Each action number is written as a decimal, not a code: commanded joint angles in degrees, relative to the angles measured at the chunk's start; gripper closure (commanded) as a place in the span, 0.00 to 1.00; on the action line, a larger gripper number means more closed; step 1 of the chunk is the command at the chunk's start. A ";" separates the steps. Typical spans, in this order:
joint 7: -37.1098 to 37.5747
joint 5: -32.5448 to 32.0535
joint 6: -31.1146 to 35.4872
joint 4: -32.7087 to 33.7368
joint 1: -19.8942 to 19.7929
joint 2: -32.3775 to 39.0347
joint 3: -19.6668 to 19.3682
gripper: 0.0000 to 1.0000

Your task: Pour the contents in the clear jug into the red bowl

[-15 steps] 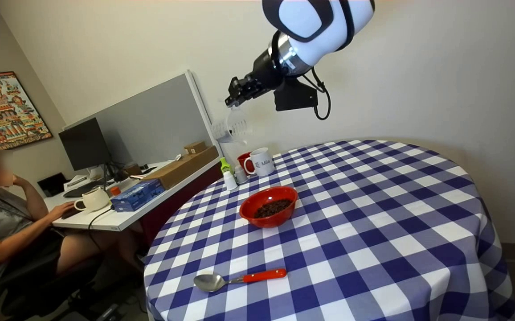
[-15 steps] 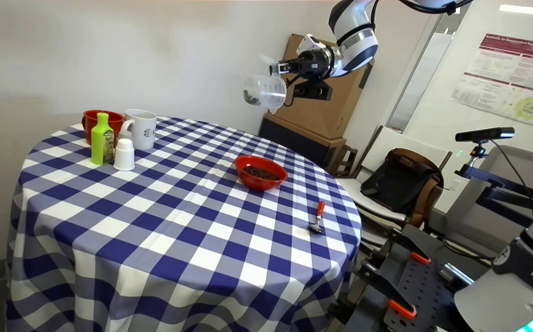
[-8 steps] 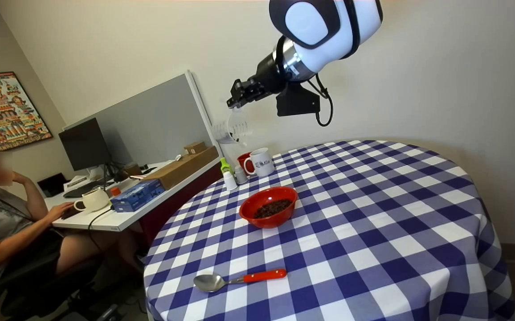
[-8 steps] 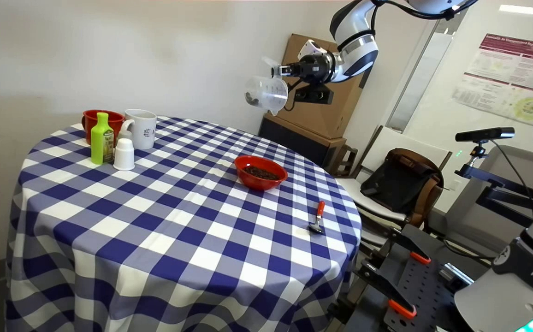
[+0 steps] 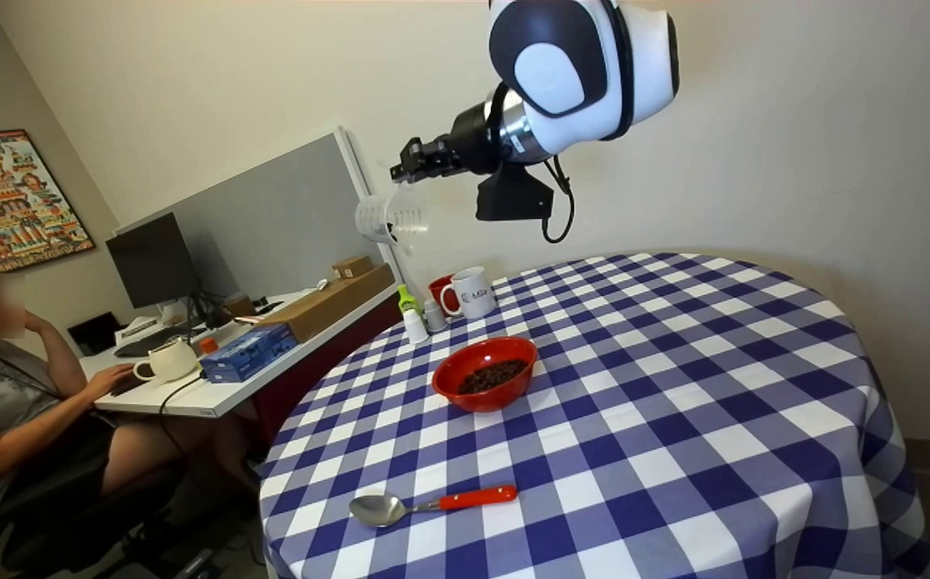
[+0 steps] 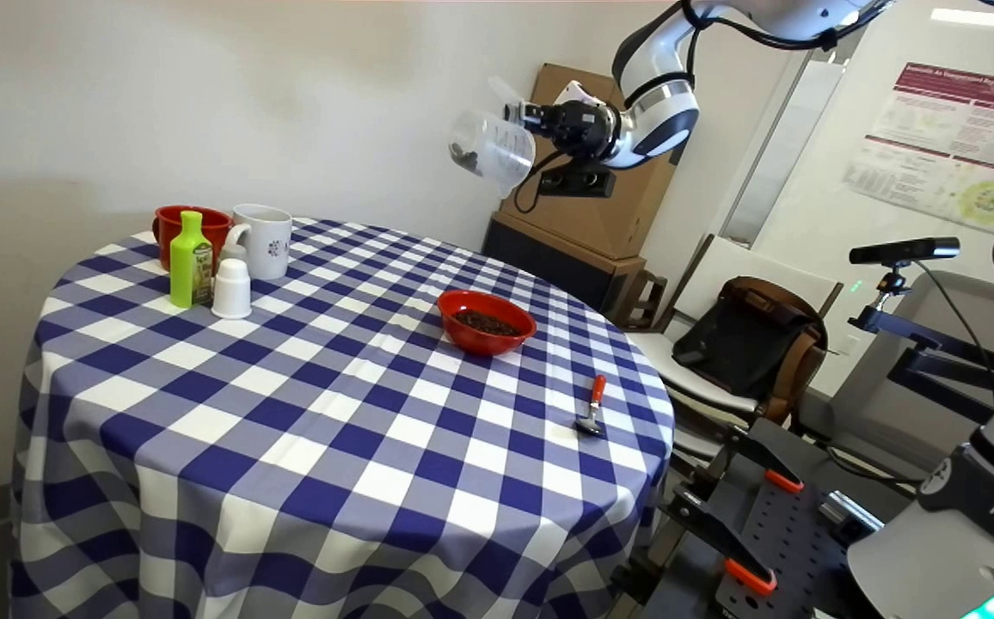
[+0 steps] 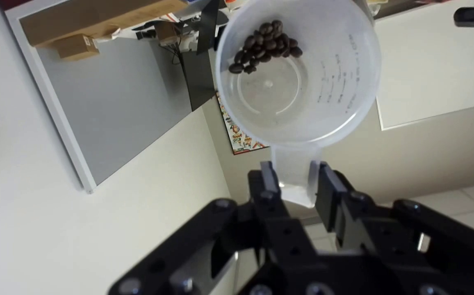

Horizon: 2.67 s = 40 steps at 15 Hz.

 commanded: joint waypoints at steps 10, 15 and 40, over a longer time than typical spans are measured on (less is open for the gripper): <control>5.63 11.03 -10.68 1.52 -1.54 5.04 -1.80 0.92; 8.14 13.18 -13.56 1.84 -1.30 6.20 -2.51 0.92; 2.98 -11.65 9.03 -4.68 15.74 -8.91 -2.39 0.92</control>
